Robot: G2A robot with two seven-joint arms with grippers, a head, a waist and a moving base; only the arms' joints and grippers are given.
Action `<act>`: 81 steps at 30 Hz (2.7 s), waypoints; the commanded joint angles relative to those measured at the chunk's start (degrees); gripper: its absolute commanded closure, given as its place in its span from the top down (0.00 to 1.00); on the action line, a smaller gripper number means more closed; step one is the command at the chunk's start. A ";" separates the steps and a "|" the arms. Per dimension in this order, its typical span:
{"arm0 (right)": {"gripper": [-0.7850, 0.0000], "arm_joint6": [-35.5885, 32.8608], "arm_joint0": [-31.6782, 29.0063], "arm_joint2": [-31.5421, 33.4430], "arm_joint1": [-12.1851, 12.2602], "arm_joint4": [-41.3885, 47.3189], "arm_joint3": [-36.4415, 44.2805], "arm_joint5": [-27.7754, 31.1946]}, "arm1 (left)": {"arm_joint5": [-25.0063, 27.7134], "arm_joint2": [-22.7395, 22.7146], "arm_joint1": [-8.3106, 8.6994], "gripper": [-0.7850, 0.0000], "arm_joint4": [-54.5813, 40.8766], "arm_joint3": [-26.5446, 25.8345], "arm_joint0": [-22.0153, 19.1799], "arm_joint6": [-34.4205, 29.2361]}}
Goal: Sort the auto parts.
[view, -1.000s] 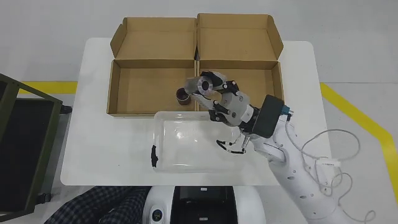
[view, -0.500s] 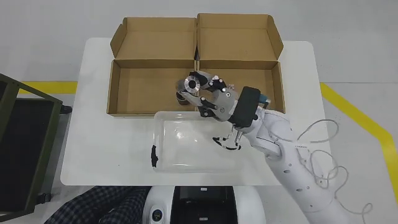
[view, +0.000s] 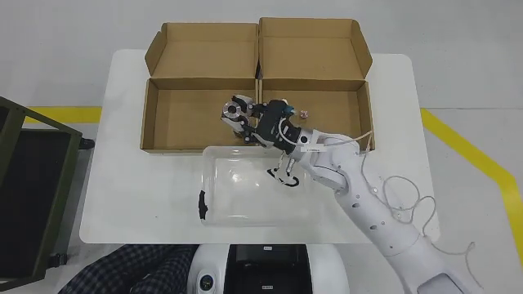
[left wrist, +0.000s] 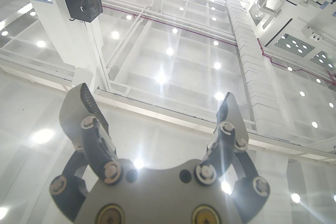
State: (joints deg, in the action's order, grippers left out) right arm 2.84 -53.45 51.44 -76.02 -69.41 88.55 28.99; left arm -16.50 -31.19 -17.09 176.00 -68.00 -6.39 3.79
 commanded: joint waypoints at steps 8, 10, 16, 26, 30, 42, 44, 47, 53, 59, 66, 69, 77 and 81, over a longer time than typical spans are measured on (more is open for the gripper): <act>0.00 -4.11 5.06 -4.39 -2.12 0.05 -8.58 -3.15 | 0.00 0.00 0.00 1.00 0.00 0.00 0.00 0.00; 0.00 -4.76 6.15 -5.19 -2.61 0.36 -10.13 -3.49 | 0.00 0.00 0.00 1.00 0.00 0.00 0.00 0.00; 0.00 -7.07 9.32 -7.46 -3.99 -0.43 -13.12 -4.46 | 0.00 0.00 0.00 1.00 0.00 0.00 0.00 0.00; 0.00 -10.76 13.28 -10.73 -6.35 -0.52 -18.17 -5.70 | 0.00 0.00 0.00 1.00 0.00 0.00 0.00 0.00; 0.00 -12.29 14.69 -11.86 -7.30 -0.50 -19.84 -5.54 | 0.00 0.00 0.00 1.00 0.00 0.00 0.00 0.00; 0.00 -14.81 17.90 -15.19 -10.07 -1.39 -24.94 -4.95 | 0.00 0.00 0.00 1.00 0.00 0.00 0.00 0.00; 0.00 -15.15 18.22 -15.45 -10.35 -1.74 -25.44 -4.87 | 0.00 0.00 0.00 1.00 0.00 0.00 0.00 0.00; 0.00 -15.85 18.70 -15.76 -10.84 -2.19 -26.32 -4.58 | 0.00 0.00 0.00 1.00 0.00 0.00 0.00 0.00; 0.05 -17.78 19.33 -16.10 -11.45 -3.70 -26.80 -4.09 | 0.00 0.00 0.00 1.00 0.00 0.00 0.00 0.00; 0.09 -19.43 19.40 -15.99 -11.88 -4.53 -26.99 -3.72 | 0.00 0.00 0.00 1.00 0.00 0.00 0.00 0.00; 0.27 -20.39 19.37 -15.80 -12.31 -5.53 -27.28 -3.02 | 0.00 0.00 0.00 1.00 0.00 0.00 0.00 0.00; 0.30 -20.79 19.23 -15.84 -12.52 -5.93 -27.36 -2.87 | 0.00 0.00 0.00 1.00 0.00 0.00 0.00 0.00; 0.33 -21.16 19.08 -15.57 -13.01 -6.52 -28.03 -2.14 | 0.00 0.00 0.00 1.00 0.00 0.00 0.00 0.00; 0.33 -21.25 18.96 -15.21 -13.14 -7.05 -27.40 -2.08 | 0.00 0.00 0.00 1.00 0.00 0.00 0.00 0.00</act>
State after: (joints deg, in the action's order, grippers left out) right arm -18.46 -34.46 36.08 -89.14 -76.34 60.84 26.92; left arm -16.50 -31.19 -17.09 176.00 -68.00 -6.39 3.79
